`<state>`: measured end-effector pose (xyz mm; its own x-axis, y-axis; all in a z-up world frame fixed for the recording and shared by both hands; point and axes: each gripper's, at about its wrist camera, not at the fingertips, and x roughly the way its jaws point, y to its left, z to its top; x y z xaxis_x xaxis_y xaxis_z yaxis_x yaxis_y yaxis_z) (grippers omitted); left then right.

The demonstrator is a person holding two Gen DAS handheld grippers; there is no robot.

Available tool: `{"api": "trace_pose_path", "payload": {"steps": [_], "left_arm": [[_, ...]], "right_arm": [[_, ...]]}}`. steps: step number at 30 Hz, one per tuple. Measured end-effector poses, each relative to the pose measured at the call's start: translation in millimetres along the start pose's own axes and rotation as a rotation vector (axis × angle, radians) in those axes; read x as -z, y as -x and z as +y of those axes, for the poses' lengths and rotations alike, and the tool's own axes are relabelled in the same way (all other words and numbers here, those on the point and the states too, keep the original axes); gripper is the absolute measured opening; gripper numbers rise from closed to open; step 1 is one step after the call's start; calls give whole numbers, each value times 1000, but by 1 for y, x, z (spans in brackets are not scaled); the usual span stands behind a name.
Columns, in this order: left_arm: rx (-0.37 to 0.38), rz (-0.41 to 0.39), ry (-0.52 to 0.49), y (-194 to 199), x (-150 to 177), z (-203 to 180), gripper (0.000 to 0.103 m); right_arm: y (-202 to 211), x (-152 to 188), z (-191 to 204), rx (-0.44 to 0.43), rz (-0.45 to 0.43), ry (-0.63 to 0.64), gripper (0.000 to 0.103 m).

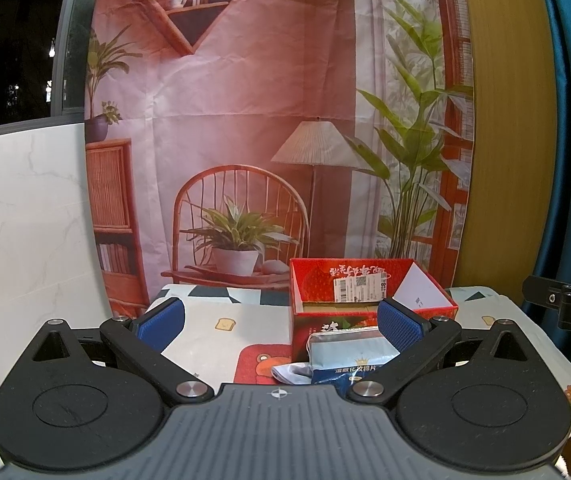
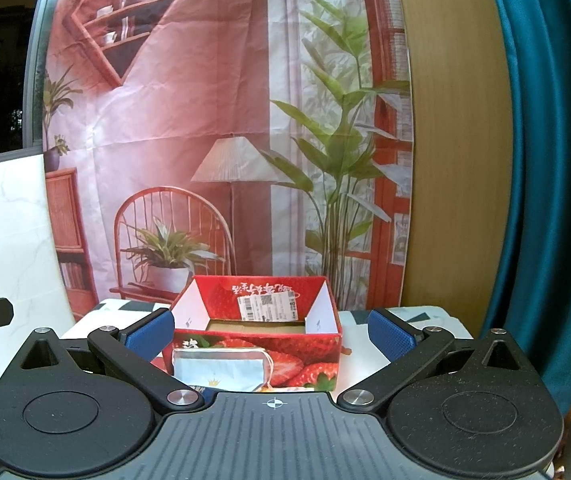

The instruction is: Organize soft objects

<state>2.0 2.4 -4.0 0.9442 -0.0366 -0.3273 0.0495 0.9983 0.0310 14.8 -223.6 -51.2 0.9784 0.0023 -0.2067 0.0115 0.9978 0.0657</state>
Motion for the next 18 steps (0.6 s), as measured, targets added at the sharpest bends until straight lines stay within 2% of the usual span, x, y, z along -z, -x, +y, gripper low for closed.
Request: {"api": "trace_pose_path", "payload": {"steps": [12,18], "left_arm": [[0,8,8,-2,4,1,103],[-3,26,24,-18,12,5,103]], "right_arm": [[0,-2,0,-6,-1,-3,103],[-9,18,-2,-22,1,-49,103]]}}
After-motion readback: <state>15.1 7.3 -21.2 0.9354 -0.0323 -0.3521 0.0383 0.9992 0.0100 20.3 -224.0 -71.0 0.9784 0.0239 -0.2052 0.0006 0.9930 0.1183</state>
